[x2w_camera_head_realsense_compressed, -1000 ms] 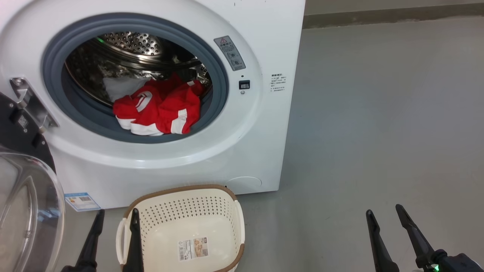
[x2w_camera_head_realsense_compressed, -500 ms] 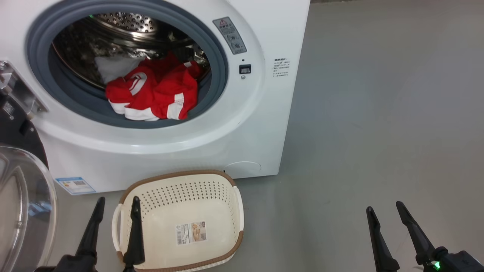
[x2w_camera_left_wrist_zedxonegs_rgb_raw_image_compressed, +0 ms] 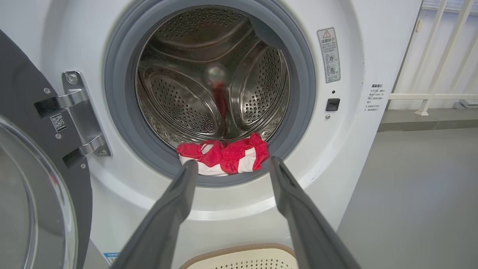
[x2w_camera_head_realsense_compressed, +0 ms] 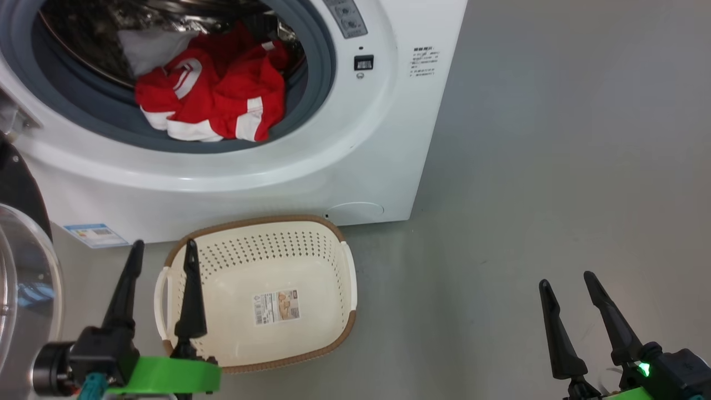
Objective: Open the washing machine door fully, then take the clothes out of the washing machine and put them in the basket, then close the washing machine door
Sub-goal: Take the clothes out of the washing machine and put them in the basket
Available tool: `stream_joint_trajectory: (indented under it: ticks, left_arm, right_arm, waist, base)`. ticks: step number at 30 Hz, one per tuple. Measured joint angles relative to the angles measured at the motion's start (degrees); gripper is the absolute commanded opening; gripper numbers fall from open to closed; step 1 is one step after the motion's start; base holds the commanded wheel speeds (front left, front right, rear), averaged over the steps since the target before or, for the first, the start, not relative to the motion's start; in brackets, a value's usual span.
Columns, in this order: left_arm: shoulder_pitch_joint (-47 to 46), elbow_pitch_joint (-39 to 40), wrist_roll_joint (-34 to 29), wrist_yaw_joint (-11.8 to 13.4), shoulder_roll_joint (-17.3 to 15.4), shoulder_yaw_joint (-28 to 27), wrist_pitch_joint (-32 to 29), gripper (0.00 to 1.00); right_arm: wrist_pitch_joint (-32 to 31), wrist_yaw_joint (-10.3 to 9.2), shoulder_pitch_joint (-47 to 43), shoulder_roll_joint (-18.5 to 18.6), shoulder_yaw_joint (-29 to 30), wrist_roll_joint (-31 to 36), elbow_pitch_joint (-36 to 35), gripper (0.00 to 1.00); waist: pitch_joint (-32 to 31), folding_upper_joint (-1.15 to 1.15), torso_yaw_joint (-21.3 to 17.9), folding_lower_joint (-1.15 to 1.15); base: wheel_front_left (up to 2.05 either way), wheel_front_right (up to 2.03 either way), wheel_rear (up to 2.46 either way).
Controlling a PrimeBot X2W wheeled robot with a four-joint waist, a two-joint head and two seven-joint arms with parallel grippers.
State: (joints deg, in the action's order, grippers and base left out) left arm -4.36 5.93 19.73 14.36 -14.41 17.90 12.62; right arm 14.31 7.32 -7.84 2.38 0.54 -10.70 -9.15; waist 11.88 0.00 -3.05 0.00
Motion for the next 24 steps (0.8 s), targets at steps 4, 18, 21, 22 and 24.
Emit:
stream_joint_trajectory:
  ticks: [4, 18, 21, 22, 24]
  left_arm:
    - [-3.0, -1.4, 0.0, -0.1, 0.0, -0.2, 0.1, 1.0]
    - [-16.2, -10.5, 0.1, -2.7, -0.8, -1.2, -1.9, 1.0]
    - [-19.9, -13.6, 0.3, -3.6, -0.8, -1.1, -2.0, 1.0]
    - [-21.0, -14.6, 0.3, -3.9, -0.8, -1.1, -2.0, 1.0]
    - [-23.4, -16.8, 0.3, -4.4, -0.8, -1.1, -2.0, 1.0]
  right_arm:
    - [0.0, 0.0, 0.9, 0.0, 0.0, 0.0, 0.0, 1.0]
    - [0.0, 0.0, 2.5, 0.0, -0.7, -0.2, 0.5, 1.0]
    - [0.0, 0.0, 2.9, 0.0, -0.8, -0.3, 0.5, 1.0]
    - [0.0, 0.0, 3.2, 0.0, -0.9, -0.3, 0.5, 1.0]
    - [0.0, 0.0, 3.6, 0.0, -1.0, -0.5, 0.5, 1.0]
  waist:
    - [1.6, 0.0, 0.2, 0.0]
    - [4.9, 0.0, -0.6, 0.0]
    - [5.9, 0.0, -1.0, 0.0]
    - [6.3, 0.0, -1.2, 0.0]
    - [7.1, 0.0, -1.4, 0.0]
  base:
    - [0.0, 0.0, 0.0]
    - [0.0, 0.0, 0.0]
    - [0.0, 0.0, 0.0]
    - [0.0, 0.0, 0.0]
    - [0.0, 0.0, 0.0]
